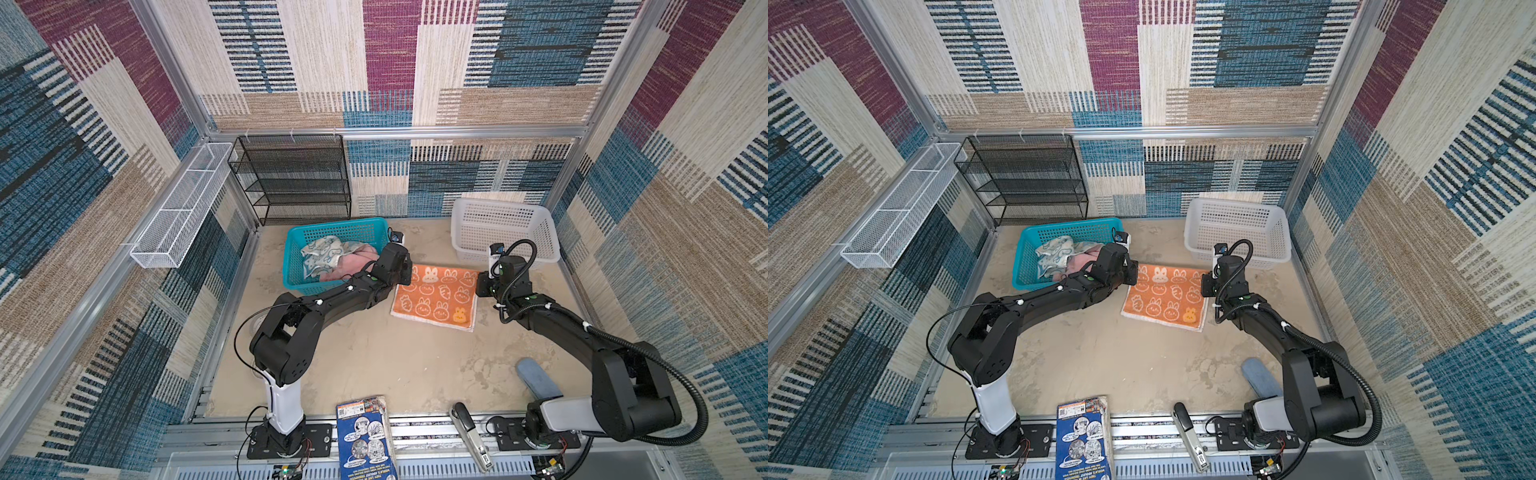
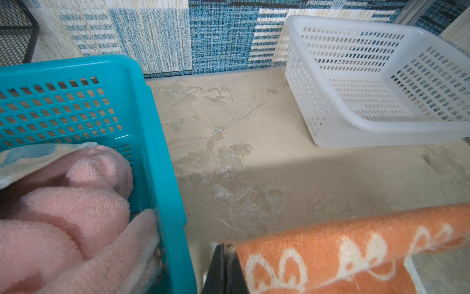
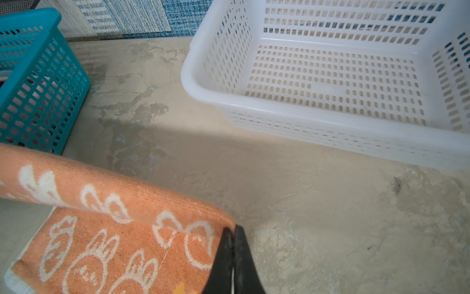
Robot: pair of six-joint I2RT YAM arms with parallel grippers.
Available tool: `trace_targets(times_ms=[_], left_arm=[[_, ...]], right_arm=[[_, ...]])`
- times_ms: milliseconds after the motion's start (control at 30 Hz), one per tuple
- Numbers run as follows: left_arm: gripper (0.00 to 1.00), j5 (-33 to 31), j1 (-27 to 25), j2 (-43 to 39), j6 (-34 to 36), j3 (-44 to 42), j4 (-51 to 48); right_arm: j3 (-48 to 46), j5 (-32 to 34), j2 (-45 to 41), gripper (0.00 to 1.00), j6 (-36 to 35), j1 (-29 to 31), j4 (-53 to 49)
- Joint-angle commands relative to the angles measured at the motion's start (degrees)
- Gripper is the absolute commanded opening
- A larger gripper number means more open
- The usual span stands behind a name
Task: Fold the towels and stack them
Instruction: 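Lay the folded edge onto the towel and open both grippers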
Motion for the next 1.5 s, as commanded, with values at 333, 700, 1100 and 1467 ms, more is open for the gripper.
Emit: trace_targets(times_ms=[333,700,1100,1467], left_arm=[[0.0,3.8,0.1,-5.6,-4.6,-8.6,1.0],[0.0,5.8,-0.1,-6.2,-7.5,-13.4,-1.0],[0.18,5.9,-0.1,-6.9,-10.4,-16.3,-2.4],[0.49,5.3,-0.6,-13.9,-10.3,-19.1,-3.4]], right_arm=[[-5.8,-8.9,-3.2,0.0,11.4,-0.1,-5.0],[-11.9,-14.2,-5.1,0.0,16.6,0.2,-7.5],[-14.0,-18.1,-6.9,0.45,15.4,0.5,-10.0],[-12.3,-17.8,-9.9,0.77,16.8,0.5,-7.5]])
